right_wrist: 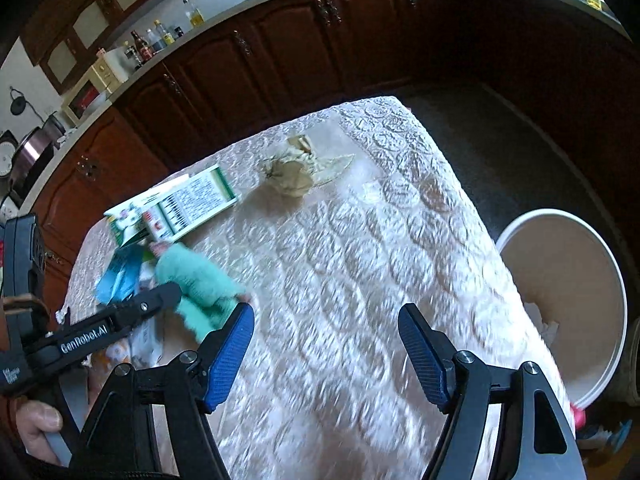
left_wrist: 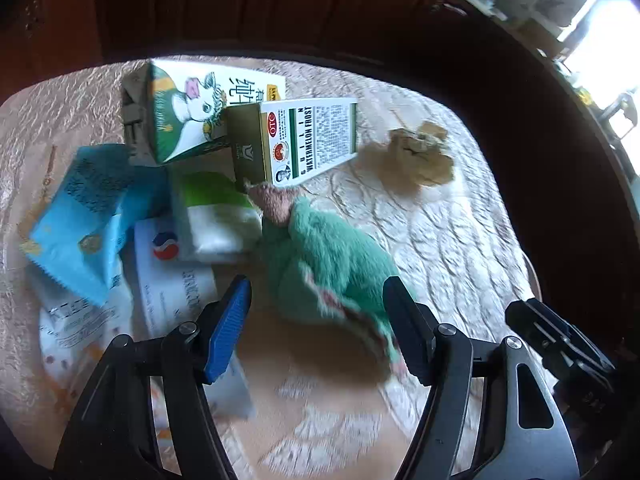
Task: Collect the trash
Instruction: 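Grasp the green towel with the left gripper while the right grasps the paper ball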
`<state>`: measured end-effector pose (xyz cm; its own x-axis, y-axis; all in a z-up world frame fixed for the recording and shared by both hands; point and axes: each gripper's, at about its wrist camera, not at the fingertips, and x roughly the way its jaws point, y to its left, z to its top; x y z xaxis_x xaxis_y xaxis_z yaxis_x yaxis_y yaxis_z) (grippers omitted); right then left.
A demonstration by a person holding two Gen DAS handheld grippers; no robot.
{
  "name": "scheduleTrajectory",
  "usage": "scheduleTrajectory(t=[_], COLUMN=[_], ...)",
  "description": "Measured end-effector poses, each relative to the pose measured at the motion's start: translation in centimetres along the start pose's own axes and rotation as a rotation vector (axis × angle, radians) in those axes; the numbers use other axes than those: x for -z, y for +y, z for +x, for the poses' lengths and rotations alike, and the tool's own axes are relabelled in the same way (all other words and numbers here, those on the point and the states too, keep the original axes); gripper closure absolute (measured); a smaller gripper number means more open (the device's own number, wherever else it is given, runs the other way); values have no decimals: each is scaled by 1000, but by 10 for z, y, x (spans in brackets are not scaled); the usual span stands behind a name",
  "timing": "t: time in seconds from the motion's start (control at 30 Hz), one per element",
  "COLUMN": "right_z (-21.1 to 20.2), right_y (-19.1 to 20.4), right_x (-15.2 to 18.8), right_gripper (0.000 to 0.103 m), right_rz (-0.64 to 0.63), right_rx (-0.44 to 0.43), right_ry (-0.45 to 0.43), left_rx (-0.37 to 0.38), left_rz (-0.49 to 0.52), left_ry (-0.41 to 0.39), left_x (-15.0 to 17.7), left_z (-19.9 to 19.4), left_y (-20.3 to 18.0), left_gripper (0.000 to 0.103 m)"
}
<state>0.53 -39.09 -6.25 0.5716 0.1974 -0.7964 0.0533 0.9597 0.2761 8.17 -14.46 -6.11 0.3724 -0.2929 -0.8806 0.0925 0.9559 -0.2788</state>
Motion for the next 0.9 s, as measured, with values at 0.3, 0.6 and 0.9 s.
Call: scheduleTrajectory(t=[0.3,0.6,0.9], right_z=[41,60,106], right_y=[-12,-12,17], right_x=[-33,-65,-104], right_gripper=[31,31,32], right_rz=[3,11,-30], right_rx=[8,-45,-76], right_ry=[46,32,35], left_rx=[6,73,62], left_rz=[-91,-41,24], left_ry=[38,9,6], left_x=[-17,-16,-11], left_z=[35,24,4], left_y=[-5,-4,0], left_gripper=[36,58,58])
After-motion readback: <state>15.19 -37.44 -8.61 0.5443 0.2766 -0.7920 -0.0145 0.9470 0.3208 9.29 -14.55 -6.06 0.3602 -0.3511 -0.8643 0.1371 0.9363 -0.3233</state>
